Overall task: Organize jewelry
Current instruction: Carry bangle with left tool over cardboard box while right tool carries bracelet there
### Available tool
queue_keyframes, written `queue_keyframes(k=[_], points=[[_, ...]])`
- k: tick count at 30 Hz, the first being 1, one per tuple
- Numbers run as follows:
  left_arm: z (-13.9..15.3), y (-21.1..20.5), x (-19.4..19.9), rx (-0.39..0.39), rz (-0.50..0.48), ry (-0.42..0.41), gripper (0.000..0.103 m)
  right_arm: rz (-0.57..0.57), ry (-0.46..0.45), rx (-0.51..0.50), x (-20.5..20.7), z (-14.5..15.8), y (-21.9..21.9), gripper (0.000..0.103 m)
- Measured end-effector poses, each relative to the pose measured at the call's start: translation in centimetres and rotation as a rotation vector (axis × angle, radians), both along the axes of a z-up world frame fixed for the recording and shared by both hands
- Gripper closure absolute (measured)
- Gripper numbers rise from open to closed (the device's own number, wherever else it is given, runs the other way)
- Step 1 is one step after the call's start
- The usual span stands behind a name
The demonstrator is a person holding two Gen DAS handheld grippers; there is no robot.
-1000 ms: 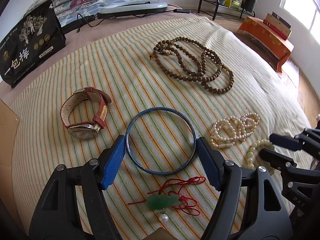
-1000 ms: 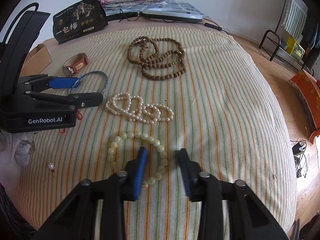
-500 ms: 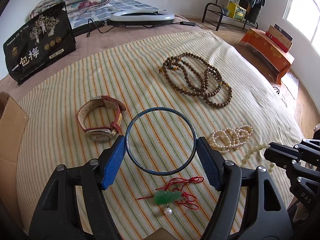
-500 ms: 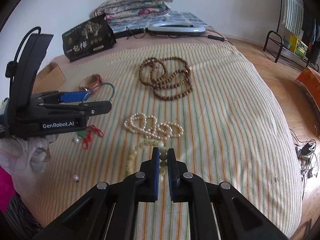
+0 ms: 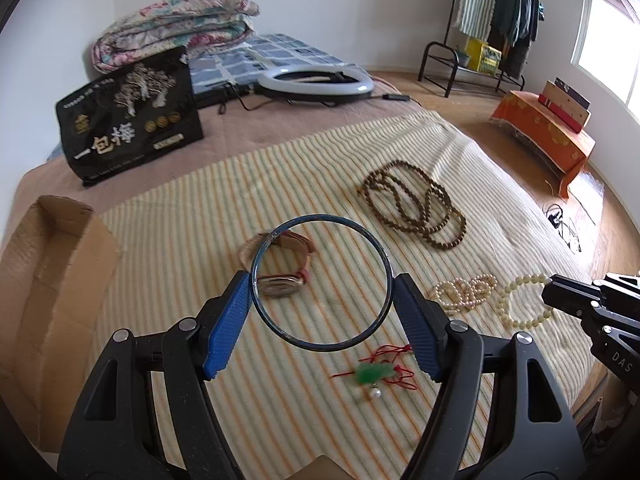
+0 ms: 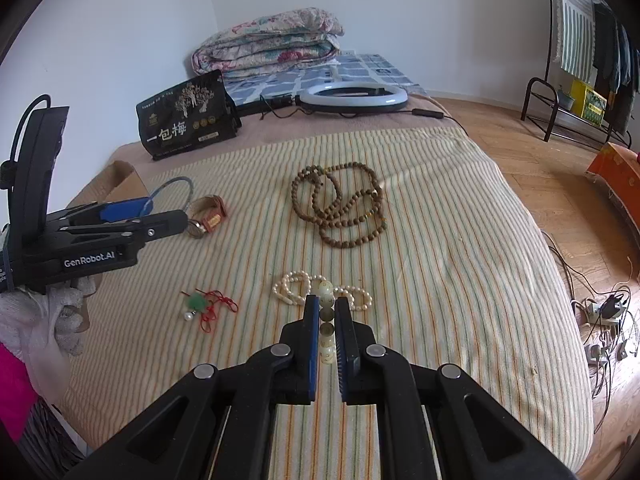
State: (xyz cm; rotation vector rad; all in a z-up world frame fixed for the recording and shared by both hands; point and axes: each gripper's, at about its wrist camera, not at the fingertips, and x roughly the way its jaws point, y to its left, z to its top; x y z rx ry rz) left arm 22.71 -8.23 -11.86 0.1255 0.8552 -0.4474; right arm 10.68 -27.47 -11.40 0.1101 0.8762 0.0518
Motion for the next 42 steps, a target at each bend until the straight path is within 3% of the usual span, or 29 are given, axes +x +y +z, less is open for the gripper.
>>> queue_keyframes(k=[17,28,42], points=[[5.1,10.8,-1.4,0.013,0.181,-0.127,0.029,0.134,-0.090,0.017,1.9,4.4,7.2,0.098],[6.2,18.3,-2.1,0.019,0.327,-0.157,0.029,0.256,-0.128,-0.017,4.6,6.6,13.3,0.098],[5.4,25.3,-2.2,0.035,0.479,-0.124,0.029,0.424,-0.155,-0.072,10.5,8.0,21.9,0.098]])
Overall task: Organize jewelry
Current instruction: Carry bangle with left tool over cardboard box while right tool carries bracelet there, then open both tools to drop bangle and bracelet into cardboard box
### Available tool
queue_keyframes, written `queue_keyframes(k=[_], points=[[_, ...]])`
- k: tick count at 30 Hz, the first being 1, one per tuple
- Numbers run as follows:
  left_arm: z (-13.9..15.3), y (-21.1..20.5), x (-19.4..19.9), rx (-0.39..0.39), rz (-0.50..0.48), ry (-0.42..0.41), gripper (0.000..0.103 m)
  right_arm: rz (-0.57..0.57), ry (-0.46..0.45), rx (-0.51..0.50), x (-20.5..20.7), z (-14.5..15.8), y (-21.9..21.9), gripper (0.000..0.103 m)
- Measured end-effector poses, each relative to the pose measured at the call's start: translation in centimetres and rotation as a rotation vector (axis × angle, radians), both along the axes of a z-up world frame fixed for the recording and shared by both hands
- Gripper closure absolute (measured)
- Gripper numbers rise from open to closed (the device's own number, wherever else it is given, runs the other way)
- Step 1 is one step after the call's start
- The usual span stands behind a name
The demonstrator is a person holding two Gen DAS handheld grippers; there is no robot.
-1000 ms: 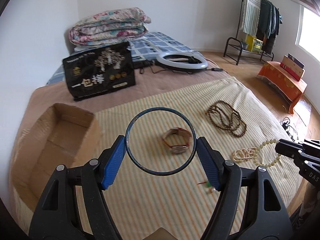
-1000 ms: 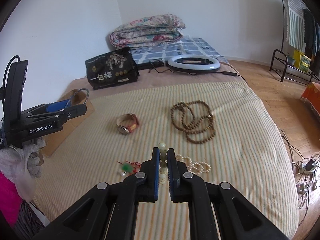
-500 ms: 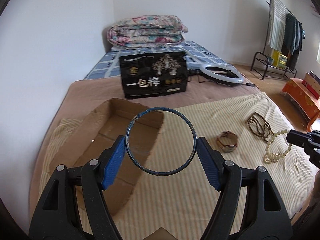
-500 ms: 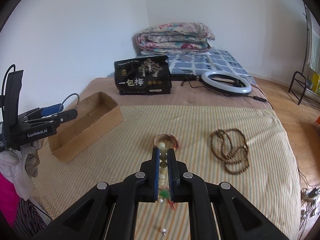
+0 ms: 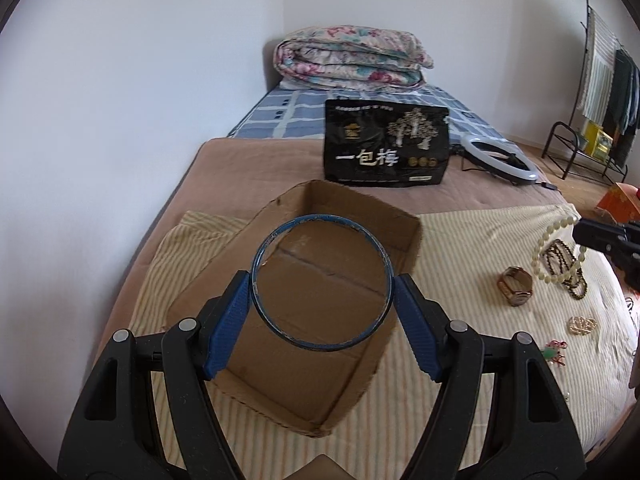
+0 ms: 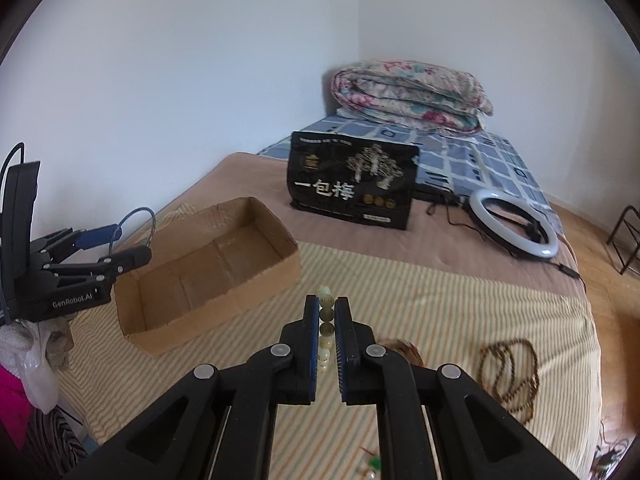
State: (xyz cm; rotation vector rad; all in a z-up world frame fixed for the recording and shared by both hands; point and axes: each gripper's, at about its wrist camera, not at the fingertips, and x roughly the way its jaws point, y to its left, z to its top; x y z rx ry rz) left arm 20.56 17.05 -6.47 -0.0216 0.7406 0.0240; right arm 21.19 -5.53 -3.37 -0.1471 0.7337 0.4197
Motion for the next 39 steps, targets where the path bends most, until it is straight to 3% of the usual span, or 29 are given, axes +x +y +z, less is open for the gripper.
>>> queue_keyframes(k=[7,17,32,34,36,39], points=[[-1.5,1.8,0.1,0.027,0.063,0.038,0.029,0.064,0.013,0.029,3.2,-0.2,4.3,0.098],[-2.6,3.0,0.9,0.007,0.084,0.089,0.029,0.127,0.066,0.099,7.1,-2.4,9.5,0.098],[-2.9,3.3,1.5,0.002,0.092,0.110,0.029,0.135,0.121,0.147,10.0,-5.2,11.5,0.096],[-2.9,3.4,1.5,-0.001,0.098,0.115,0.028,0.136,0.116,0.145,9.9,-5.1,11.6,0.083],[-2.9,3.7,1.6,-0.015,0.106,0.121,0.019,0.130,0.099,0.138,9.6,-4.8,11.6,0.059],[-2.7,4.0,1.6,-0.026,0.120,0.123,0.015,0.117,0.075,0.121,9.4,-4.4,11.3,0.044]])
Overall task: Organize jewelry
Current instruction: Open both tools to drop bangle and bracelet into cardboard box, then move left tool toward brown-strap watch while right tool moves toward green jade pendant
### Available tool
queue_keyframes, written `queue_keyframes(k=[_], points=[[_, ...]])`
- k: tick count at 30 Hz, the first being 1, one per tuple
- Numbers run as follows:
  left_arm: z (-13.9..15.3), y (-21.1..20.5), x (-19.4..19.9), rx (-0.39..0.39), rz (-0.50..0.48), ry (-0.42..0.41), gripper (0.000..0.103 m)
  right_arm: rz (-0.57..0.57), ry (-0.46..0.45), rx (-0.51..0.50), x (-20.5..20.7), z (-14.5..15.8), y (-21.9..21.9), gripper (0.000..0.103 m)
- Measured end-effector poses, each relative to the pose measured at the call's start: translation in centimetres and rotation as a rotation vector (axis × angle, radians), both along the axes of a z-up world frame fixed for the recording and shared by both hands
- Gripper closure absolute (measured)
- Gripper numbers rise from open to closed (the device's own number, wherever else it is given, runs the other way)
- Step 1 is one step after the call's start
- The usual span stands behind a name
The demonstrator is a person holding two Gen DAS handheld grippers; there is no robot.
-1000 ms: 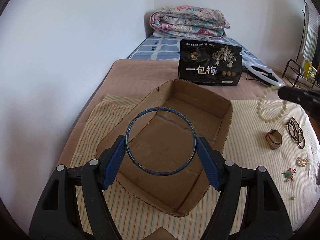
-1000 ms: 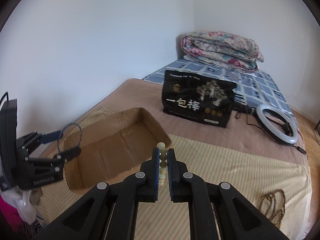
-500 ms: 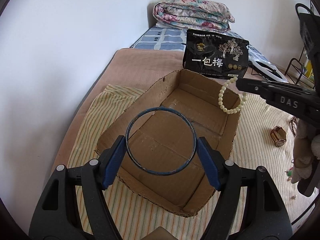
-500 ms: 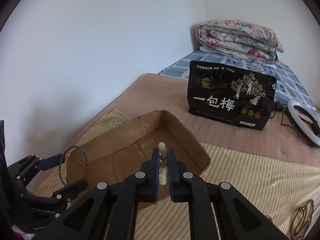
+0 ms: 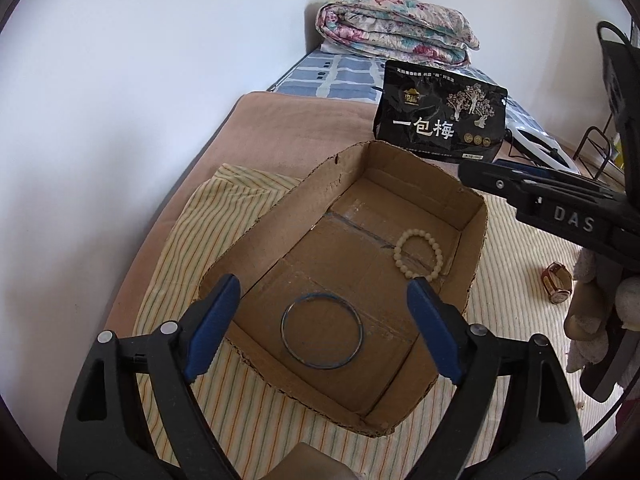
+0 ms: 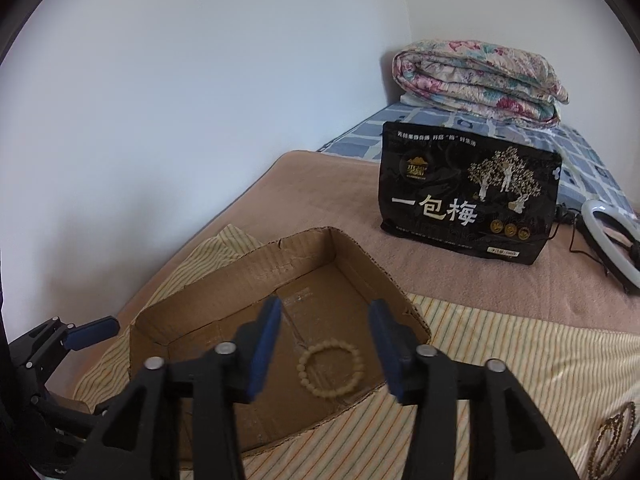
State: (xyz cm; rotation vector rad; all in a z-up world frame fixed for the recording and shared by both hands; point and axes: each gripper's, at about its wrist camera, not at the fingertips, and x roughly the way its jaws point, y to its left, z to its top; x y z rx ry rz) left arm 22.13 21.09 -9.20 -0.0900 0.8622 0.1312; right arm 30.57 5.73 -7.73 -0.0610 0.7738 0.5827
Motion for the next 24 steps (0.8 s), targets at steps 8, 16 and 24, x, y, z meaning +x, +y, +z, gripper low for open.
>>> queue_keyframes(k=[8,16,24], points=[[0.9,-0.2,-0.4,-0.003,0.010,-0.013,0.015,-0.042,-0.035,-0.001,-0.8,2.0,-2.2,0.034],[2.3,-2.0,-0.9,0.021,-0.012,-0.058,0.015,-0.083,-0.075,-0.017,-2.5,3.8,-5.0,0.025],[3.5,-4.9,-1.0,0.011,-0.053,-0.091,0.015,-0.156,-0.124,-0.031,-5.0,5.6,-10.8,0.016]])
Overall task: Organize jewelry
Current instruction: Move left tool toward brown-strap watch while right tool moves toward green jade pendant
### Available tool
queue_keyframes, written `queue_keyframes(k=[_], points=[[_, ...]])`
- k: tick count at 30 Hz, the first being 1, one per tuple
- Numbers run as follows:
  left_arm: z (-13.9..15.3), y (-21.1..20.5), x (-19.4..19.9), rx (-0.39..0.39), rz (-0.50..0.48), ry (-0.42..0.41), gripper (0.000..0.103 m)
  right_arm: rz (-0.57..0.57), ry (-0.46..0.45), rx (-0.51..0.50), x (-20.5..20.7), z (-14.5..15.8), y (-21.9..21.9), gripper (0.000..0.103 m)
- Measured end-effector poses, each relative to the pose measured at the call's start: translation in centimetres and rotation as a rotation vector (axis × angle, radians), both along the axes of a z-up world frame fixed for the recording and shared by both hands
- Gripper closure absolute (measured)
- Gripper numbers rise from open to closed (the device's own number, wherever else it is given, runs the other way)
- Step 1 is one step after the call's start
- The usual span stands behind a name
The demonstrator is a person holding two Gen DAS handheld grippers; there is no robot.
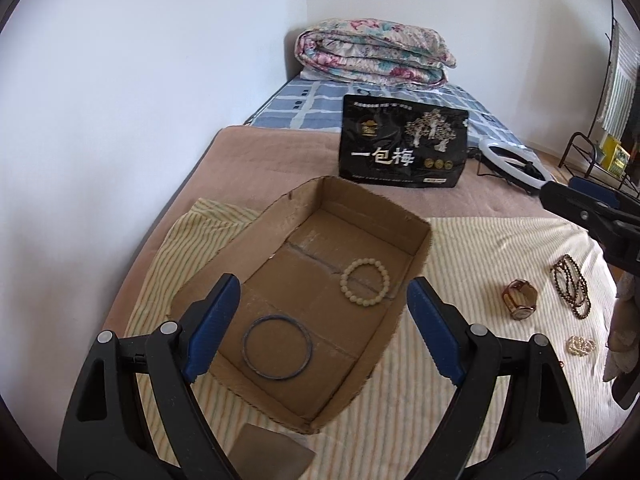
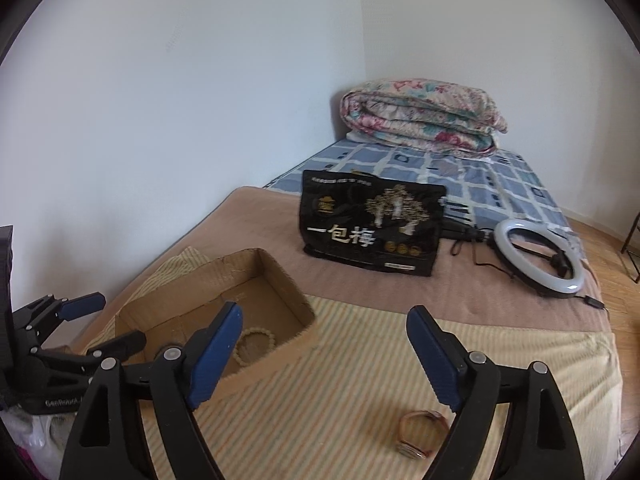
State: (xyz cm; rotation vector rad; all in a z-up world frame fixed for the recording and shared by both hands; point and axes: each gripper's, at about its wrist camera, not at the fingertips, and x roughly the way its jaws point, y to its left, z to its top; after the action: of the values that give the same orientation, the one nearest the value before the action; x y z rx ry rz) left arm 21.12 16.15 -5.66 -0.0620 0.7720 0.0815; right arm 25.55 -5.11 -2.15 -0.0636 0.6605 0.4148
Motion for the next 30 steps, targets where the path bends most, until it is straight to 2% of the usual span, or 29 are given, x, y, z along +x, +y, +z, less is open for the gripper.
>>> queue_keyframes(k=[10,15,20,25,27,30], points=[[0.2,-5.8,0.5,-0.001,-0.097,-0.020,0.015,-0.140,-0.012,0.013,-3.7,0.7,-9.0,0.011],[-1.0,-8.5,1.0,-0.019,-0.159,0.031,0.015,-0.220,0.006,0.024,-5.6,0.2,-13.6,0.010],[-1.5,-10.4,1.2,-0.026,-0.187,0.040,0.015,-0.286,0.052,0.029,-7.0,-1.2,-17.6,0.010],[-2.1,-11.8,1.6,-0.052,-0.210,0.056,0.015,-0.299,0.126,0.042,-8.4,-3.8,-19.9,0.010],[-2.4,-12.2,1.8,-0.070,-0.221,0.066,0.015,-0.272,0.170,0.050,-9.0,-5.1,-20.0,0.010],[-2.8,-13.1,2.0,-0.072,-0.242,0.076,0.015,-0.216,0.187,0.029,-9.8,-6.2,-19.0,0.010]])
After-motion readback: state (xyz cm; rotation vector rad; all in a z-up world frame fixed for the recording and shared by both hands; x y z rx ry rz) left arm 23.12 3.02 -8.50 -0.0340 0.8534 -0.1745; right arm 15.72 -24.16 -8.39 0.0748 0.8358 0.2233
